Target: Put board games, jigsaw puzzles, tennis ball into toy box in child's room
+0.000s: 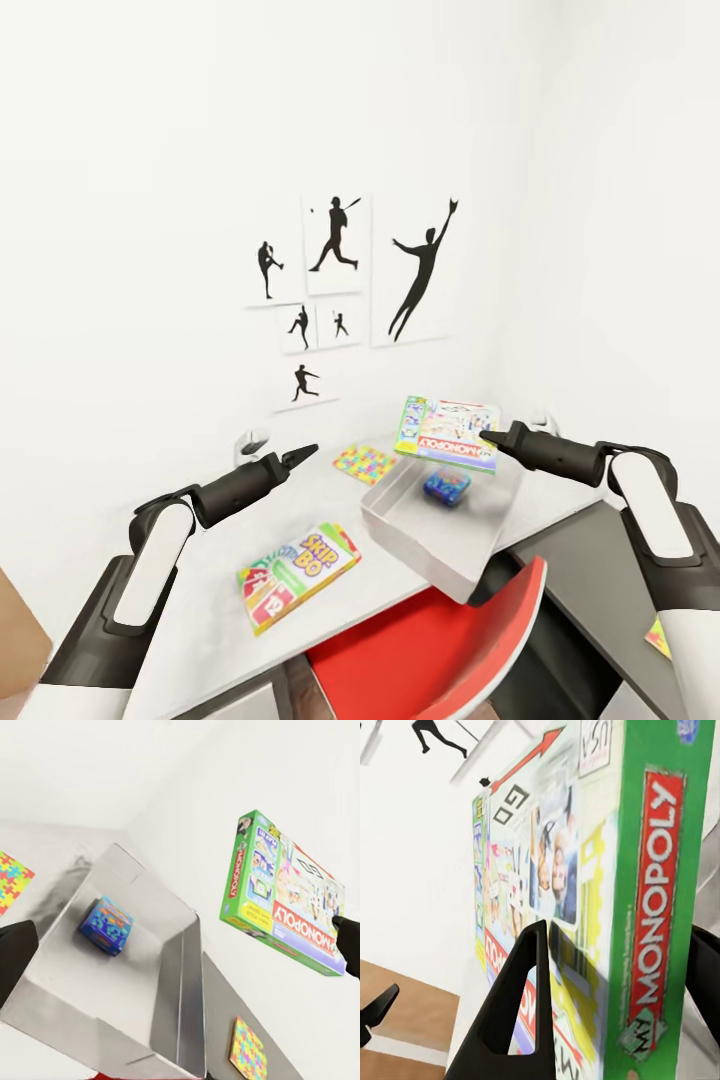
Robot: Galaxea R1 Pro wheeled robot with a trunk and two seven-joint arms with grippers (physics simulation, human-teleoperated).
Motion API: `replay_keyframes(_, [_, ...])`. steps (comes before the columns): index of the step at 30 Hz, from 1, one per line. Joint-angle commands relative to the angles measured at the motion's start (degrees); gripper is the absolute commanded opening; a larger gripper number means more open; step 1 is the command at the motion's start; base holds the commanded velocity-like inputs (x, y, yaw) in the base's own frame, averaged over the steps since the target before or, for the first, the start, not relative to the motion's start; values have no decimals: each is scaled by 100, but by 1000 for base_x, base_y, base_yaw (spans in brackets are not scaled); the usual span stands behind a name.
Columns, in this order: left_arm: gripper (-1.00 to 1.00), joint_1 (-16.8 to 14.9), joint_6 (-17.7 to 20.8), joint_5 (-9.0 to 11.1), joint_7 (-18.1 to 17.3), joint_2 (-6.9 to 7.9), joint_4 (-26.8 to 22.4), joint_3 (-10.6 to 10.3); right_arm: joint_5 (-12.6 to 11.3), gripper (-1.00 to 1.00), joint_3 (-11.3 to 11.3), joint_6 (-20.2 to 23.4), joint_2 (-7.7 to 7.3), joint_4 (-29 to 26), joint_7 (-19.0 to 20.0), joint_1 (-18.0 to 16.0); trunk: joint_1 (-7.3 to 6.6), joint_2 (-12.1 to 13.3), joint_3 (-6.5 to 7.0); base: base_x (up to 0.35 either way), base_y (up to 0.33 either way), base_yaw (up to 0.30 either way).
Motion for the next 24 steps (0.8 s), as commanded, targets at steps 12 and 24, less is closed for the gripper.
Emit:
replay_keyframes(12, [100, 1, 11, 4, -14, 2, 0, -1, 52, -100, -7, 26, 46, -1, 63, -3, 5, -4, -2, 213, 19, -208])
replay_keyframes(24, [100, 0, 6, -8, -9, 2, 0, -1, 46, -100, -9, 26, 54, -55, 62, 9, 5, -4, -2, 17, 2, -152])
